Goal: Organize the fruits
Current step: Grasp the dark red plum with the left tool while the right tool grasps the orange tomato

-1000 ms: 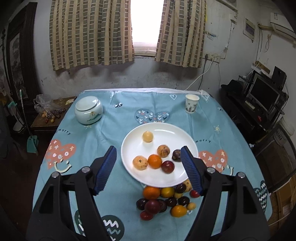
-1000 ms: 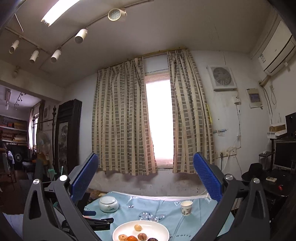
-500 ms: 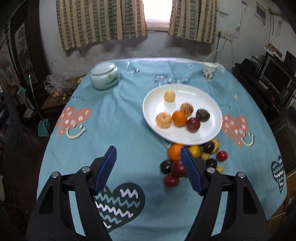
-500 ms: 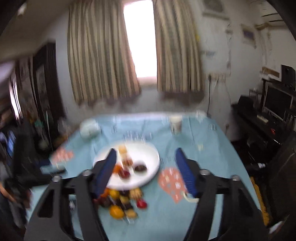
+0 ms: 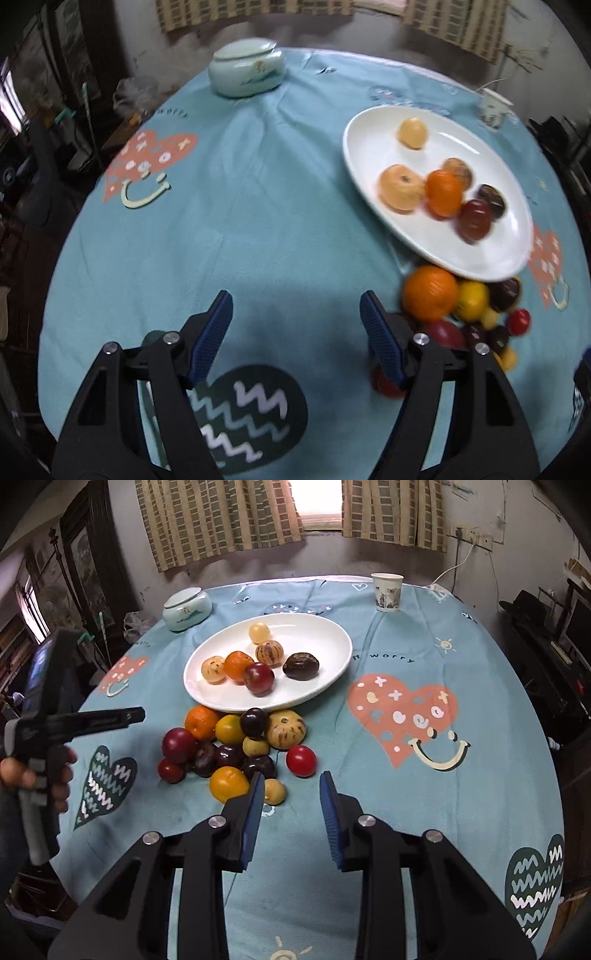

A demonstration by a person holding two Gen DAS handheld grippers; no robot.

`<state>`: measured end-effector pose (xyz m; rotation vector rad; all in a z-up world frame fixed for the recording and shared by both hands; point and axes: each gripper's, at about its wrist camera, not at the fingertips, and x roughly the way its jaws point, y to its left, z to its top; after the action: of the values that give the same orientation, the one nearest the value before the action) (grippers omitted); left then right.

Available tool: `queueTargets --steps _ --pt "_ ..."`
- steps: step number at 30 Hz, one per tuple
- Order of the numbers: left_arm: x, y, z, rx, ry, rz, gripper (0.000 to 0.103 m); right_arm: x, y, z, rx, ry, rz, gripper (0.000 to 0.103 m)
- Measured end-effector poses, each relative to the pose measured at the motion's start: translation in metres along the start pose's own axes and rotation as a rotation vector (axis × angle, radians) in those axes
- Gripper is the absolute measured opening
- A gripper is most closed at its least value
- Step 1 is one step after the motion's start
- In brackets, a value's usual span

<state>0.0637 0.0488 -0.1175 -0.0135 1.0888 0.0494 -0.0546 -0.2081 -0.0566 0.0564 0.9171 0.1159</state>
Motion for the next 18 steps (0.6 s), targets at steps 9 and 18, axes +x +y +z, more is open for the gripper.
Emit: queueTargets --steps 9,18 --pt "0.000 -0.044 -0.035 0.203 0.048 -0.032 0.058 0.087 -0.045 0.046 0.166 0.111 -0.027 0.032" --pt "-0.043 -0.036 -0.041 0.244 -0.032 -0.108 0.072 0.134 -0.032 0.049 0.215 0.208 0.040 0.031"
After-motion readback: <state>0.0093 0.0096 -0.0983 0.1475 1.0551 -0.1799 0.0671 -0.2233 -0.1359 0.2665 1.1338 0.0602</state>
